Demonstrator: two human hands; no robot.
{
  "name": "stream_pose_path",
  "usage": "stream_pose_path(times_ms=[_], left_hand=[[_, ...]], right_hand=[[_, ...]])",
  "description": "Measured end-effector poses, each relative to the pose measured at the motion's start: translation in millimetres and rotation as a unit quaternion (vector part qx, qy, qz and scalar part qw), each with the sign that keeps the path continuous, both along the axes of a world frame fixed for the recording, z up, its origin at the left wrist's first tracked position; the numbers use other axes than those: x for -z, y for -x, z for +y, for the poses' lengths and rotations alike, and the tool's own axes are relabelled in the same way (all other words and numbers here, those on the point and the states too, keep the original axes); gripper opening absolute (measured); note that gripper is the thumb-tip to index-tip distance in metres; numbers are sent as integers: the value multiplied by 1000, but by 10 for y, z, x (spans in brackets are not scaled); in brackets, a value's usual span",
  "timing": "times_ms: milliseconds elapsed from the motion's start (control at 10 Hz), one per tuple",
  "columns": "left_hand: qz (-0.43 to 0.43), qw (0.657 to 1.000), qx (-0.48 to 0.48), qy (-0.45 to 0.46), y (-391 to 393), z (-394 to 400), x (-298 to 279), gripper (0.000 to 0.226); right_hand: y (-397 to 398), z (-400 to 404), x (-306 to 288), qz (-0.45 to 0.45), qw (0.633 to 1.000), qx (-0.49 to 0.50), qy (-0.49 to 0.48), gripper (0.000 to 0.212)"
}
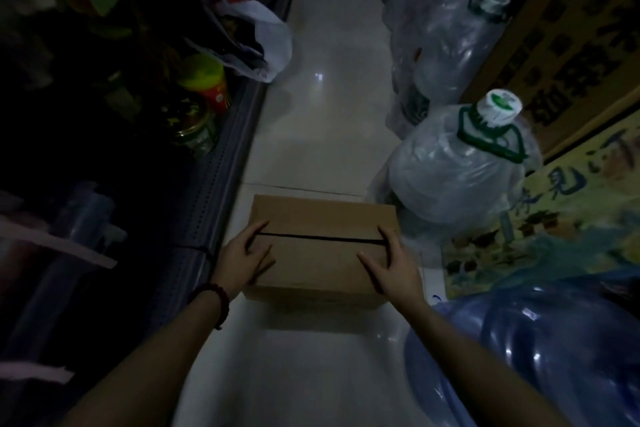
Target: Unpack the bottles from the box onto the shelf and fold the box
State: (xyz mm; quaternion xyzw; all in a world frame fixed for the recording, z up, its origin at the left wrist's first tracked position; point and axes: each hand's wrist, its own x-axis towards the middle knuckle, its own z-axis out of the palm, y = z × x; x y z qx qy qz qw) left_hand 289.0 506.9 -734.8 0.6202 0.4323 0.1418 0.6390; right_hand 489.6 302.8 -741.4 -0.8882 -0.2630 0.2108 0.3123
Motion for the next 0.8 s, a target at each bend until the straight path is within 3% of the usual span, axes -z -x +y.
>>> stream_pose_path(times_ms=[300,500,600,700,800], left_hand=[[-4,1000,-3,0,91,6,872,46],[18,998,19,-58,128,31,1120,46],[72,989,33,-125,94,14,1097,44],[194,958,44,-209,-12,-8,922,44],[243,936,58,-249,-140,-6,516,37]], right_hand=[[56,34,977,-2,1000,-6,3,73],[123,37,1207,-17,1000,11,0,73],[123,50,1150,-3,1000,9,3,73],[95,85,965,-37,999,-4,19,71],[66,122,610,-28,999,1,27,64]])
